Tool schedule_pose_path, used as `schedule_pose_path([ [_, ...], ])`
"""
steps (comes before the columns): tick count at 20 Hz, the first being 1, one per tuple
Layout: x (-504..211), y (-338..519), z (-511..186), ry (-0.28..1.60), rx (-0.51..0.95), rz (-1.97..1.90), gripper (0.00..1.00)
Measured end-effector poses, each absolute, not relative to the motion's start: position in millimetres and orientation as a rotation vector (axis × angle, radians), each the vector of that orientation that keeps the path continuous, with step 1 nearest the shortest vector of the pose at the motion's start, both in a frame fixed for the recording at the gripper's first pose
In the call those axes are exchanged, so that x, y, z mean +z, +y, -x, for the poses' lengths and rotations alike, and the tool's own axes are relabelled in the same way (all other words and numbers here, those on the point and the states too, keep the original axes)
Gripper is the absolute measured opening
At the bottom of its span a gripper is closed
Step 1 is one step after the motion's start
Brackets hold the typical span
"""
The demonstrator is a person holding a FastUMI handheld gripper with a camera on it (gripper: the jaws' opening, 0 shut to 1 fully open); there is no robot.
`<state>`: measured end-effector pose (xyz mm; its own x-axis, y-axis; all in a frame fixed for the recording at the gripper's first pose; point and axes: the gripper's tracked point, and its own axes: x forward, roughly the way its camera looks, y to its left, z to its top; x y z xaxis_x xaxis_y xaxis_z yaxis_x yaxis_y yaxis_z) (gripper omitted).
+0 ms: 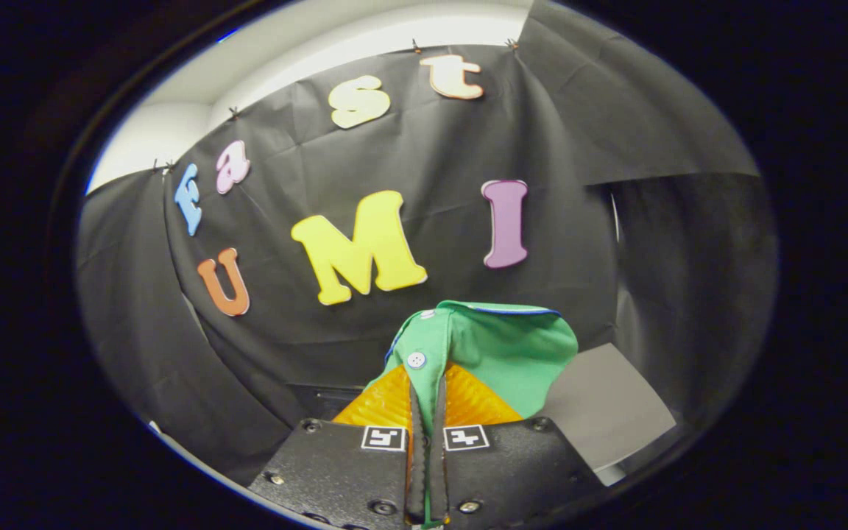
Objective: Put the clothes into the washing machine and then close the washing machine lid.
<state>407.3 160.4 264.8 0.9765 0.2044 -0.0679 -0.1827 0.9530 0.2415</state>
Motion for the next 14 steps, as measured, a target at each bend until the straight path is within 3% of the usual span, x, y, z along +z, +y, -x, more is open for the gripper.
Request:
schedule_pose_path([
  [7,302.6,247.1,-388.4,0.017,0.285,-0.225,0.06],
  [14,279.5,335.9,-399.0,0.041,0.359,-0.232,0.06],
])
